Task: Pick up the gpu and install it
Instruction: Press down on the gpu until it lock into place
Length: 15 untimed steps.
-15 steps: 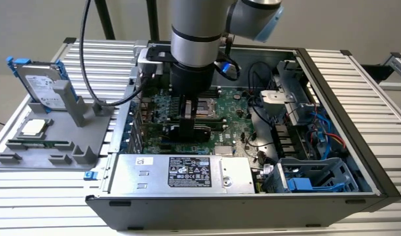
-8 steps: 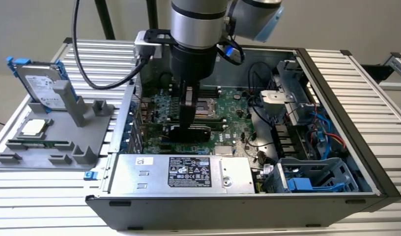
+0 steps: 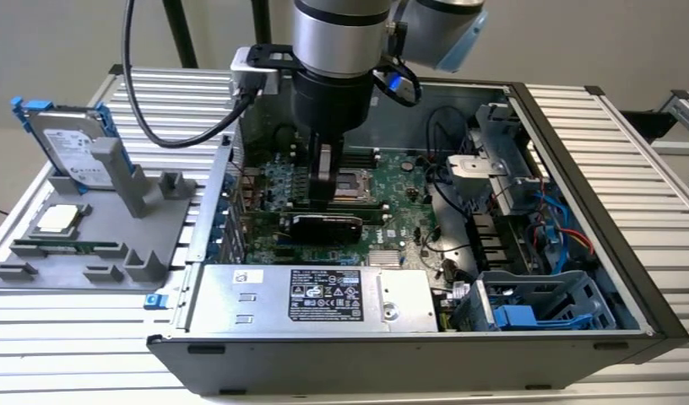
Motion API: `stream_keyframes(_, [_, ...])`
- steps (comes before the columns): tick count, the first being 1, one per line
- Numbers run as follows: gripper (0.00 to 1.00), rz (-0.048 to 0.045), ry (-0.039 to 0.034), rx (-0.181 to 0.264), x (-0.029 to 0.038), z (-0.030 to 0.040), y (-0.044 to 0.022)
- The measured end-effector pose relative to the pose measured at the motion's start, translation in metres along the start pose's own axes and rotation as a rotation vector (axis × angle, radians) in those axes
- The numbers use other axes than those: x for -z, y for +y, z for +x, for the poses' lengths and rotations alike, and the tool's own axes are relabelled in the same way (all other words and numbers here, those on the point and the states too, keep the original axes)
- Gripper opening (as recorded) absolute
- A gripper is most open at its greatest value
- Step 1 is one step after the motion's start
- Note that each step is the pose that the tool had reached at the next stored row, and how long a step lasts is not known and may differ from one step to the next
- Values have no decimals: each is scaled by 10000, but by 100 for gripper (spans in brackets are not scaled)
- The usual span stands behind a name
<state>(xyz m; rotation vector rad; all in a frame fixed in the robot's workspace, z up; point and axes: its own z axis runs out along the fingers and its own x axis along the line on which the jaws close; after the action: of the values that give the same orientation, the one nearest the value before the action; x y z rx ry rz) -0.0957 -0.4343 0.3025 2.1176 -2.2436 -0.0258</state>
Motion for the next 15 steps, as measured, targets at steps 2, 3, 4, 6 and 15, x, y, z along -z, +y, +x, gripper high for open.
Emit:
stream_keyframes(2, [0, 0, 0, 0, 0, -1, 0])
stream_keyframes(3, [0, 0, 0, 0, 0, -1, 0])
stream_keyframes(4, [0, 0, 0, 0, 0, -2, 0])
stream_keyframes(6, [0, 0, 1, 0, 0, -2, 0])
stream_keyframes(15, [0, 0, 1, 0, 0, -12, 1])
